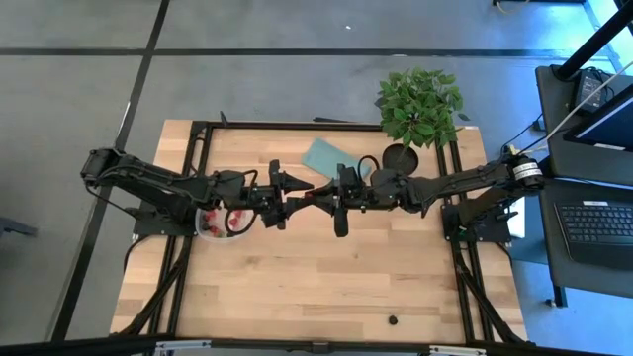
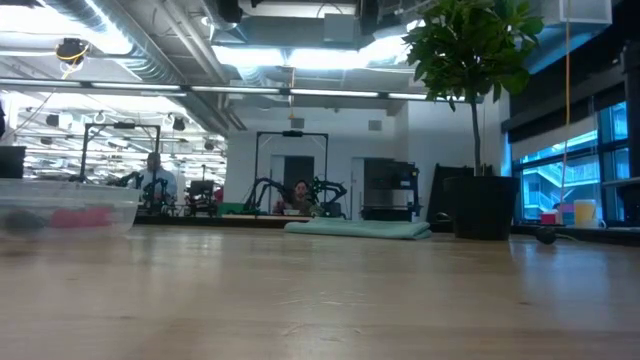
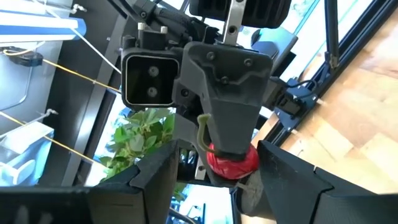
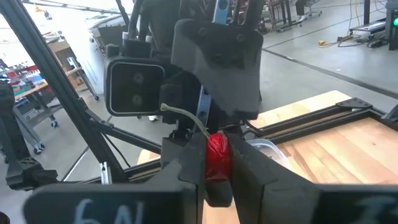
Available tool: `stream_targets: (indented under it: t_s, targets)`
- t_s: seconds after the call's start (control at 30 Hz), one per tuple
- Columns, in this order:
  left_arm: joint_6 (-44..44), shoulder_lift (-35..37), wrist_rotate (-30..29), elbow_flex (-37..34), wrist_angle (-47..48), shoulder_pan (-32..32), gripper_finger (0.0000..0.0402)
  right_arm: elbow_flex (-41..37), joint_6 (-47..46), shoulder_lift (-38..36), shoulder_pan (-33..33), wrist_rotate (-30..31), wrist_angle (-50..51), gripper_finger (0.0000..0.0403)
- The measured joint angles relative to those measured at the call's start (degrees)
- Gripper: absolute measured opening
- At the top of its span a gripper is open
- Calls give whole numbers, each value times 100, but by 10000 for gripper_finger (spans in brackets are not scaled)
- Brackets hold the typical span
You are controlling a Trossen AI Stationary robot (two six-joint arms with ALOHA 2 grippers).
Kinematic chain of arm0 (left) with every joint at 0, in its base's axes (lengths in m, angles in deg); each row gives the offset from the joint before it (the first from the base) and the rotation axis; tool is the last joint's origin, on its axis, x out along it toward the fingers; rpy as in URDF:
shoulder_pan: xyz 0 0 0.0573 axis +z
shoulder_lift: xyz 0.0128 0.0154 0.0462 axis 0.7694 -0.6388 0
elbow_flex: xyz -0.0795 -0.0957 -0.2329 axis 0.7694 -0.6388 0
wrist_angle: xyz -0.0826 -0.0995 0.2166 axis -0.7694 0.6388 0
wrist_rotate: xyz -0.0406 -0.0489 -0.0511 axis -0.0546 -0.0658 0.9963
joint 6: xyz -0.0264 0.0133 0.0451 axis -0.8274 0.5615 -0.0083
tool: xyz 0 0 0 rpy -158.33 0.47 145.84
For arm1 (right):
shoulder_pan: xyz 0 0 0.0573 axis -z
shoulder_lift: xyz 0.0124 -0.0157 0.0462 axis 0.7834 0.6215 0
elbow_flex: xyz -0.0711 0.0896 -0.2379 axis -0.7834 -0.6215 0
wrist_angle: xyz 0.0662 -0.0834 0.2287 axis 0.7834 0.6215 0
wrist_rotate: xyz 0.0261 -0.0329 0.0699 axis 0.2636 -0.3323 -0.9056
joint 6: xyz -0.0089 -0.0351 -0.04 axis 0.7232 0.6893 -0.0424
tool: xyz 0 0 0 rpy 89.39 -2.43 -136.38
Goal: Pick and placing Produce into tupperware
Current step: Put the red cherry into the transparent bin
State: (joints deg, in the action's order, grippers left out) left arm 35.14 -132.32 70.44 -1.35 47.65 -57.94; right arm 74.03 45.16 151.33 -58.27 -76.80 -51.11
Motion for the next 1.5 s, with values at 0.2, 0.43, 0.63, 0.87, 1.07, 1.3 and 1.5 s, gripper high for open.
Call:
stream_targets:
  t_s: [0.2, 0.43, 0.63, 0.87, 1.07, 1.3, 1.5]
  targets:
    - [-6, 0, -3, 0, 0, -25, 209, 0, 0, 0, 0, 0, 45, 57]
    - [-2, 2, 2, 0, 11, -116, 157, 0, 0, 0, 0, 15, 79, 57]
    - [-2, 2, 0, 0, 31, -115, 102, 0, -4, -6, 0, 13, 71, 57]
    - [-2, 9, -24, 0, 75, -95, 81, 0, -4, -9, 0, 0, 86, 57]
    - [-4, 11, -50, 0, 100, -5, 87, 0, -7, -9, 7, 31, 98, 57]
    - [-3, 11, -84, 0, 116, 0, 74, 0, -11, -9, -2, 29, 99, 57]
    - [-4, 11, -124, 0, 111, -44, 76, 0, -47, -9, -4, 0, 81, 60]
